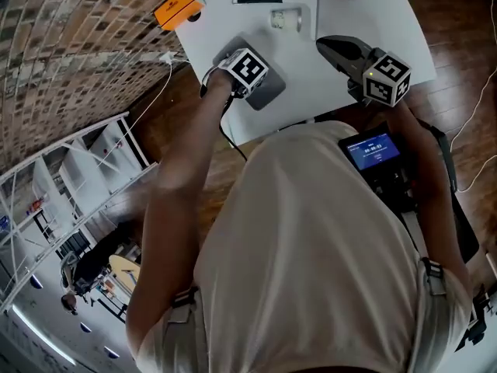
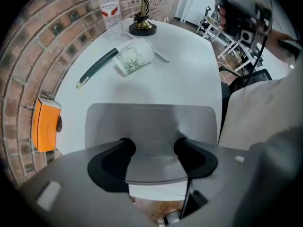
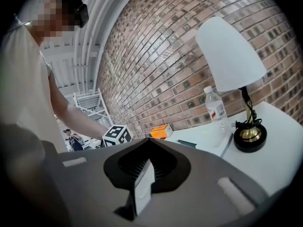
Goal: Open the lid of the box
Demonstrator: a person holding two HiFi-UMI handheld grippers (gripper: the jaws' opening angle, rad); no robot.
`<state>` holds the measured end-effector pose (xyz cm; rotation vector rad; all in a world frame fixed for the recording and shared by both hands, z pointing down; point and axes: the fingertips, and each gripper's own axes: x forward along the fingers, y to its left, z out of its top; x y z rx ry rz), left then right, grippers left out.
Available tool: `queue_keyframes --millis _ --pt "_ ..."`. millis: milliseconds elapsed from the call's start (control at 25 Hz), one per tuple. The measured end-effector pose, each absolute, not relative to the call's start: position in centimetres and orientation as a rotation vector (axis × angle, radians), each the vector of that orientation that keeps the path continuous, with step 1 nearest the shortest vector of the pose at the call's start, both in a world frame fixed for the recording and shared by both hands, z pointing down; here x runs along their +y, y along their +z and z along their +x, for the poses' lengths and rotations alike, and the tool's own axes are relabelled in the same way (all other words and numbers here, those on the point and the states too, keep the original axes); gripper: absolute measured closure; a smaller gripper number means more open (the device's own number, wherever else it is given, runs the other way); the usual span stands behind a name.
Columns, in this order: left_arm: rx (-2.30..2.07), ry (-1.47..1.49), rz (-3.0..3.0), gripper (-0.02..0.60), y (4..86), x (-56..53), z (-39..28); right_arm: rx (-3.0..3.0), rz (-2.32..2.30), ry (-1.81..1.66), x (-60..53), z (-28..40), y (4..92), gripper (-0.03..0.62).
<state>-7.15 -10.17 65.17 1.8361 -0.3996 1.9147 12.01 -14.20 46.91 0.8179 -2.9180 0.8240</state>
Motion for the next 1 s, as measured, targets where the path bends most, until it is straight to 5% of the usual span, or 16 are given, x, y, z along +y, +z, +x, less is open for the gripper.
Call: queue_keyframes --millis 520,1000 --pt "-0.429 1.752 2.01 0.288 60.4 -9.1 -7.1 -2.912 0.722 0.799 -14.9 10.9 47.1 0.592" --pt "-0.603 1.616 1.803 0.288 65.5 -0.3 -17.7 -2.885 0.505 0.744 -13.1 4.5 47.1 0.592"
